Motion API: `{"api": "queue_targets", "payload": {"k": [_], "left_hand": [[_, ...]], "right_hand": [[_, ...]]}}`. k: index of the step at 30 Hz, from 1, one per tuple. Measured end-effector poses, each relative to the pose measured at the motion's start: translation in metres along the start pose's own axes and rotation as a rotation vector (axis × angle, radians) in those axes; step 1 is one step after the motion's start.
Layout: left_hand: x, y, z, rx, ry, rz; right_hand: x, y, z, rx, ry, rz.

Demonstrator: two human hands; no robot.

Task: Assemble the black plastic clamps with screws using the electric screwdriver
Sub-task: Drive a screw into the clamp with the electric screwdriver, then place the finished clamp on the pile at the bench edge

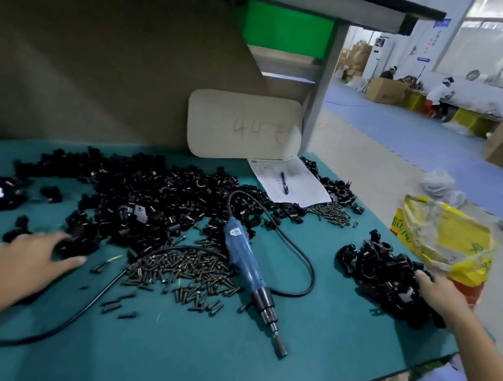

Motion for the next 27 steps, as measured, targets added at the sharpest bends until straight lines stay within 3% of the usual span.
{"api": "queue_targets", "payload": {"k": [3, 5, 7, 8, 10, 12, 14, 19, 23, 27], "left_hand": [[0.003, 0.009, 0.005, -0.013, 0.007, 0.164], [0.002, 0.004, 0.0, 0.01, 0.018, 0.302], [0.005, 0.002, -0.008, 0.01, 0.014, 0.436], [0.007, 0.0, -0.01, 0.015, 0.018, 0.495], [0.012, 0.003, -0.011, -0.014, 0.04, 0.602], [0.015, 0.003, -0.012, -0.06, 0.053, 0.649], [0.016, 0.003, -0.015, -0.106, 0.061, 0.691], [0.019, 0.003, -0.019, -0.142, 0.0, 0.724], [0.017, 0.003, -0.022, -0.149, -0.016, 0.703], [0.021, 0.004, -0.024, -0.148, -0.053, 0.622]], "right_hand": [[-0.016, 0.002, 0.005, 0.032, -0.095, 0.061], [-0.046, 0.001, 0.026, 0.212, -0.104, 0.178], [-0.098, -0.018, 0.059, 0.37, 0.192, 0.17], [-0.132, -0.037, 0.079, 0.327, 0.407, 0.121], [-0.201, -0.084, 0.123, 0.037, 0.752, 0.102], [-0.266, -0.138, 0.16, -0.24, 0.979, 0.19], [-0.32, -0.185, 0.187, -0.383, 1.138, 0.289], [-0.376, -0.257, 0.202, -0.394, 1.108, 0.568], [-0.377, -0.269, 0.196, -0.275, 1.107, 0.504], [-0.376, -0.263, 0.192, -0.262, 1.109, 0.422]]}}
Point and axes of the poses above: each hand's wrist, its own z-axis away from the middle knuckle, its own y-axis out of the back of the hand, x = y × z, the point moved 1 cm from there along -z, towards the middle knuckle, and after that the axes turned 12 degrees about -x, right-handed, at the moved point
